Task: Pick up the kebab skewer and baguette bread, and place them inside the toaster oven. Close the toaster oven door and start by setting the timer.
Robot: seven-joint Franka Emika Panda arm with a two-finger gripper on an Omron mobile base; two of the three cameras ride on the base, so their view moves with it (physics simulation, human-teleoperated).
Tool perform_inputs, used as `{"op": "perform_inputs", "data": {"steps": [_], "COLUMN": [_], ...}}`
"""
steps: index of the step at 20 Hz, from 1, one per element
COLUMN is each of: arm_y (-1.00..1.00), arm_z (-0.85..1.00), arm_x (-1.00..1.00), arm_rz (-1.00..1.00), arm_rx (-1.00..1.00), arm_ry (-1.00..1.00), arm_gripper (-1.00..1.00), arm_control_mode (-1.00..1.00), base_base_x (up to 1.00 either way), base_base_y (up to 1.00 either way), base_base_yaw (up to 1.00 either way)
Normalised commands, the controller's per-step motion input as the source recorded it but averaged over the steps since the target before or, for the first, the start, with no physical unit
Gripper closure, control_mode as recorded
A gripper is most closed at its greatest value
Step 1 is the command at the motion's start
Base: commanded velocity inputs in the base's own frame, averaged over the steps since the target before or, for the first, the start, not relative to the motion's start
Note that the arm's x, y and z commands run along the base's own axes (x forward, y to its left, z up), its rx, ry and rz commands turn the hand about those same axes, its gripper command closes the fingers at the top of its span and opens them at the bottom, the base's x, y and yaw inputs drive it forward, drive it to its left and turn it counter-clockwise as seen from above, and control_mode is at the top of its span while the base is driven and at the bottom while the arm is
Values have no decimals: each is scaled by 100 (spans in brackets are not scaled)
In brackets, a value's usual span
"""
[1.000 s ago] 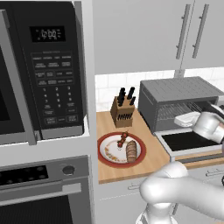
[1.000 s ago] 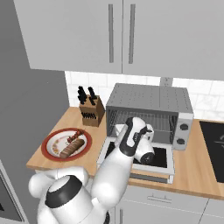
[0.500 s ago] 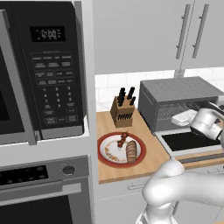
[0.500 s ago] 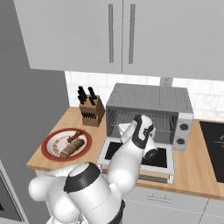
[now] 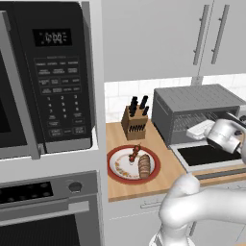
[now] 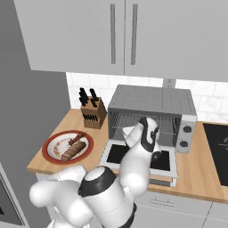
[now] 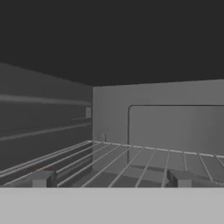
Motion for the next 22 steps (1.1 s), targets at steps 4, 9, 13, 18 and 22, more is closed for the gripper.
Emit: {"op": "perform_inputs", "data": {"steps": [4,9,13,18,22], "arm_y": [-12,-17,-17,-15,-14], "arm_z": [-11,-67,-100,-100,-89], "arm_x": [24,-4,-50,-93,-100], "arm_rz": [0,0,0,0,0], "arm_rx": [-1,-2,-5,-3,-3], "arm_ry": [0,12,23,18,18], "arm_gripper": [-100,-100,-100,-100,-100], "arm_control_mode": [-100,-100,-100,-100,-100], "base_base_x": [0,0,0,0,0], "base_base_y": [0,0,0,0,0], "base_base_yaw": [0,0,0,0,0]}}
